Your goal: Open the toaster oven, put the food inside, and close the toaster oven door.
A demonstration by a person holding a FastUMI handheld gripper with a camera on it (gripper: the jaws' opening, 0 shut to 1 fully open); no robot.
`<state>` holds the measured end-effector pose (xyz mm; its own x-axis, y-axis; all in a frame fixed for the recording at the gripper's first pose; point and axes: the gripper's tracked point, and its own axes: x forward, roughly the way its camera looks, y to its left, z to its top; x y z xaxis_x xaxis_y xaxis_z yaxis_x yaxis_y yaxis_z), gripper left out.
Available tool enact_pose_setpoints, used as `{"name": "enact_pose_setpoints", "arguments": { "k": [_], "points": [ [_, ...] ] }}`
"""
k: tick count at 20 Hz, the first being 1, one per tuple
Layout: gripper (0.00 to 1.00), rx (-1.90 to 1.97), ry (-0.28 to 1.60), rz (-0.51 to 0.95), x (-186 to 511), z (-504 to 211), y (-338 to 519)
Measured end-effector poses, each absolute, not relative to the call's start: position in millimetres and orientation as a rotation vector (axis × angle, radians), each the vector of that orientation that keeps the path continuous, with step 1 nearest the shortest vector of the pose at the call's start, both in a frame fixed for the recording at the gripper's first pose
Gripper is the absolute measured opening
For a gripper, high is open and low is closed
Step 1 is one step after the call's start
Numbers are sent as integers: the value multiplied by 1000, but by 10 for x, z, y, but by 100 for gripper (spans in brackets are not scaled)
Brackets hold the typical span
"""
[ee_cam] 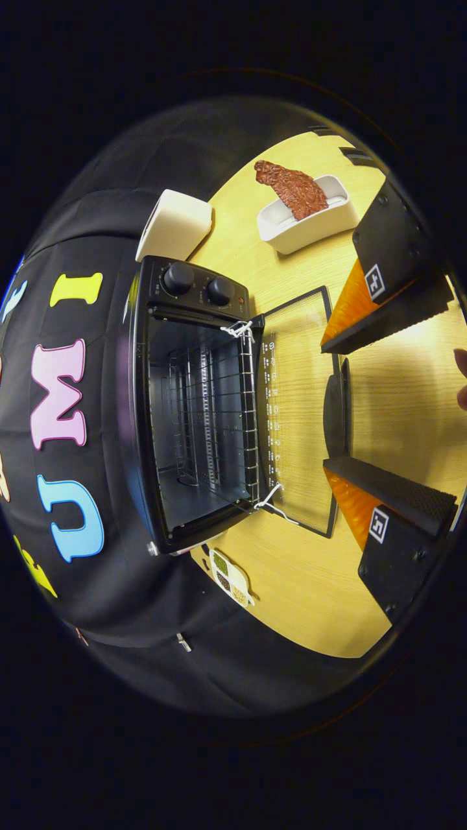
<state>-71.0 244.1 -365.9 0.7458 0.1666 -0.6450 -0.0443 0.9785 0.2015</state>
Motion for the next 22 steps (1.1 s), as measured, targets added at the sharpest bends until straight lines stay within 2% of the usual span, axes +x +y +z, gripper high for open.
{"name": "enact_pose_setpoints", "arguments": {
  "k": [9, 18, 22],
  "points": [
    [99, 135, 598, 201, -625, -2924, 2022],
    [100, 24, 448, 282, -487, -2084, 1139],
    [98, -3, 464, 319, -477, -1999, 586]
  ]
}}
